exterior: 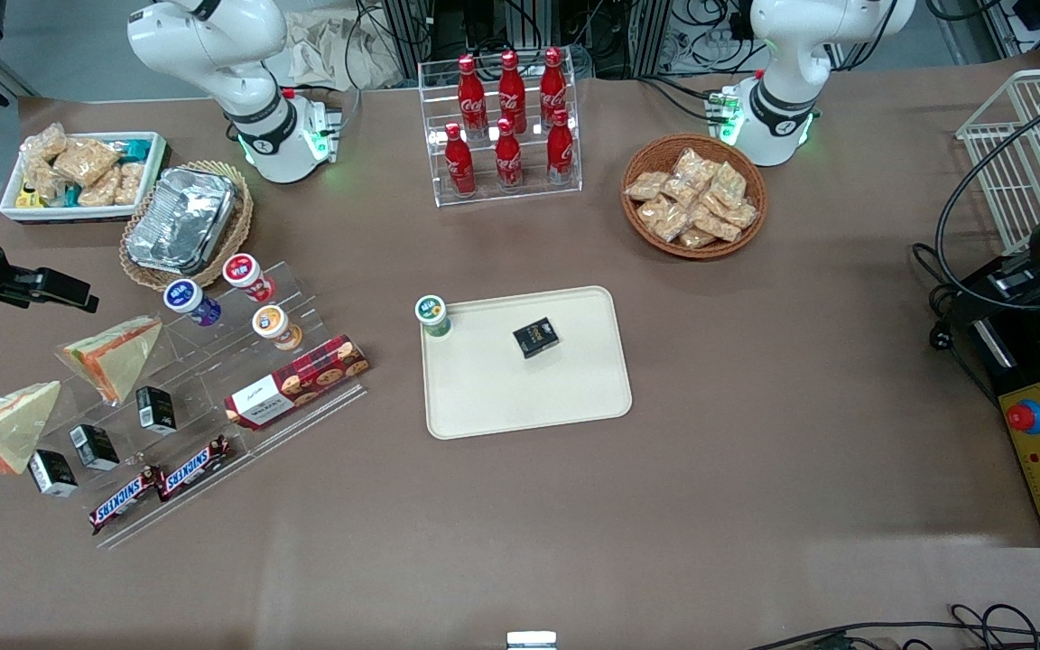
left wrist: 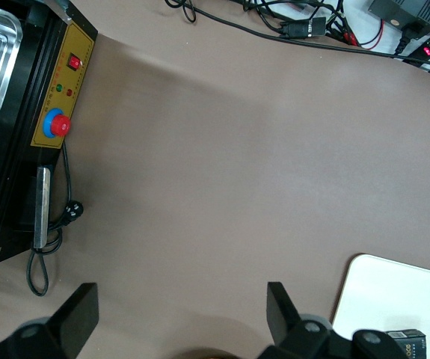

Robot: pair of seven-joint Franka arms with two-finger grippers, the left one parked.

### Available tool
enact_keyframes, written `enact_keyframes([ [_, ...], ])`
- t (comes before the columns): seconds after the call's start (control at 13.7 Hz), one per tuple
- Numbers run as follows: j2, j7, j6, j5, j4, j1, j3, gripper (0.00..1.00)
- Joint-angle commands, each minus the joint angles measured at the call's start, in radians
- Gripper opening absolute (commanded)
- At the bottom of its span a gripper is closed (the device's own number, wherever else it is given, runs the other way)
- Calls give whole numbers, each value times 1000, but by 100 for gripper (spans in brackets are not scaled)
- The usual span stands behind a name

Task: Place sandwich on tray
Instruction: 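Move the right gripper toward the wrapped sandwich on the acrylic rack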

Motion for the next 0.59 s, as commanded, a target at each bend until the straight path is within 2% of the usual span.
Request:
enact_keyframes([
  [0.0,11,61,6,7,21,1,-2,99],
  [0.51,16,70,23,-13,28,-8,-10,99],
])
